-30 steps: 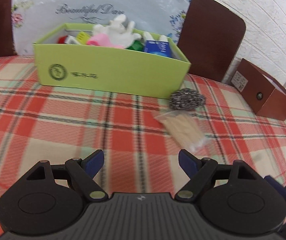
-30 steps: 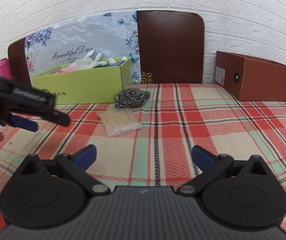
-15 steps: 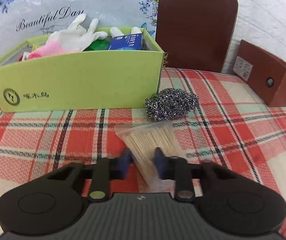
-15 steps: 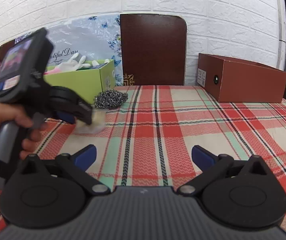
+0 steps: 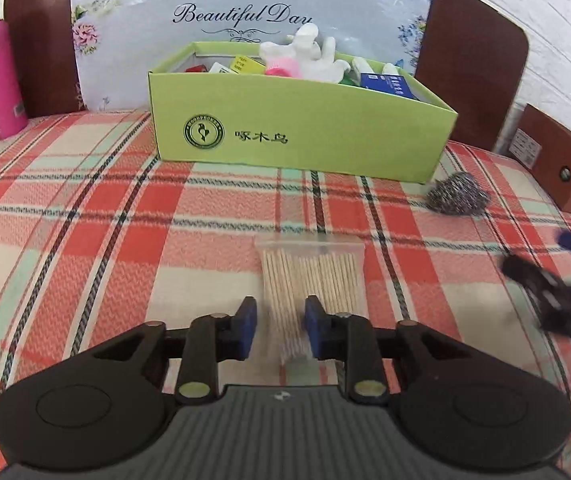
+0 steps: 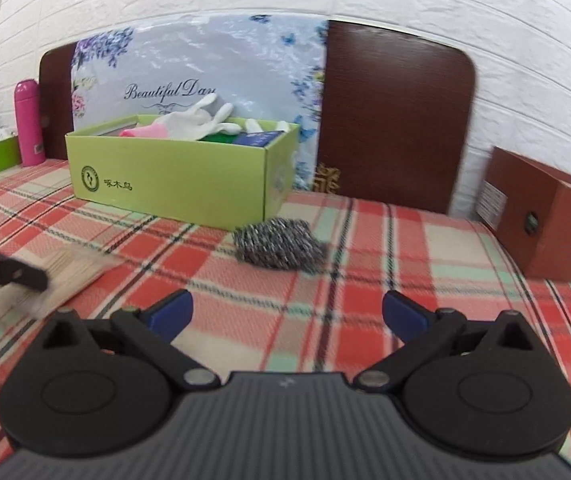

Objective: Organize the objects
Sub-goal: 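Grasp the cotton swab bag with the left tool while the right tool grasps the steel wool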

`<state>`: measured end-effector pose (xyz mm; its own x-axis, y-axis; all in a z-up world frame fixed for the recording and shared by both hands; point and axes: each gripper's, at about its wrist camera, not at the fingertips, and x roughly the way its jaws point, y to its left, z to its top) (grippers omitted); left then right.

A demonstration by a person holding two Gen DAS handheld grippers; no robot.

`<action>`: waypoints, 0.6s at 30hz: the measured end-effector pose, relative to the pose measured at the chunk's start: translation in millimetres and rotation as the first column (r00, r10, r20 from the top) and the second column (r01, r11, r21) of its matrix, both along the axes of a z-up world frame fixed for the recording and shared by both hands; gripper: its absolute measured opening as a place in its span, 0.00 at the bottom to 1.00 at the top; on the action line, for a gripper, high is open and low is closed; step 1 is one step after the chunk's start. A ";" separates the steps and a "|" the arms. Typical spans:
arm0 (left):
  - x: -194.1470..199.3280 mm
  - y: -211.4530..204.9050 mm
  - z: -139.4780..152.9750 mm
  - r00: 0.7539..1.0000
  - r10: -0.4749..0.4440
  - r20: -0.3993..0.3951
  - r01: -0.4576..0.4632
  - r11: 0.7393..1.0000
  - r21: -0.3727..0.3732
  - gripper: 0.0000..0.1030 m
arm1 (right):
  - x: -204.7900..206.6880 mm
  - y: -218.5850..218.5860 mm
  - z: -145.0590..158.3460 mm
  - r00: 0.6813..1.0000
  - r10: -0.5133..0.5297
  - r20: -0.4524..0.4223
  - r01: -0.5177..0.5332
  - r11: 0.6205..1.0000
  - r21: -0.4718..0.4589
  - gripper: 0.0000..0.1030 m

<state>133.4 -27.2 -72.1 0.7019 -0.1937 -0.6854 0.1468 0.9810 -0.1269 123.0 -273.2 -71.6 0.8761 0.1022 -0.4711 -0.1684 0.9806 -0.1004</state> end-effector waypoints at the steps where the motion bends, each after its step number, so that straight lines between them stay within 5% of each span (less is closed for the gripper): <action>1: -3.9 2.7 0.7 1.000 -0.011 0.000 0.011 1.000 -0.007 0.40 | 14.5 4.1 -1.8 1.000 0.020 0.002 -0.019 1.000 -0.023 0.98; 3: -12.0 7.3 3.0 1.000 -0.022 0.016 0.023 1.000 -0.010 0.53 | 40.0 12.8 -5.5 0.997 0.076 -0.005 -0.077 0.993 -0.092 0.98; 7: -17.2 13.9 8.5 0.999 -0.032 0.043 0.032 0.999 0.002 0.55 | 79.8 24.9 -11.6 0.994 0.087 -0.061 -0.096 0.982 -0.160 0.96; 8: -16.0 16.4 9.2 0.999 -0.028 0.044 0.029 1.000 -0.005 0.55 | 85.6 26.4 -12.2 0.995 0.075 -0.067 -0.084 0.985 -0.150 0.89; 9: -14.9 17.5 9.4 0.999 -0.026 0.042 0.026 1.000 -0.010 0.55 | 89.9 27.7 -12.1 0.995 0.067 -0.079 -0.077 0.988 -0.133 0.61; 10: -13.6 18.3 9.3 0.999 -0.022 0.037 0.023 1.000 -0.014 0.55 | 92.2 28.9 -11.7 0.994 0.043 -0.105 -0.056 0.991 -0.125 0.49; 15: -10.7 17.1 6.9 0.999 -0.037 0.026 0.038 0.998 -0.045 0.55 | 55.5 31.0 -1.3 0.985 -0.034 -0.168 0.024 0.998 -0.060 0.46; 17: -8.4 11.0 6.0 0.998 -0.052 0.024 0.053 0.997 -0.051 0.55 | 27.3 36.5 0.3 0.978 -0.051 -0.204 0.048 0.999 -0.017 0.53; 18: -7.8 8.0 5.4 0.998 -0.060 0.023 0.061 0.997 -0.056 0.55 | 9.6 40.0 1.2 0.977 -0.023 -0.212 0.027 1.000 0.016 0.66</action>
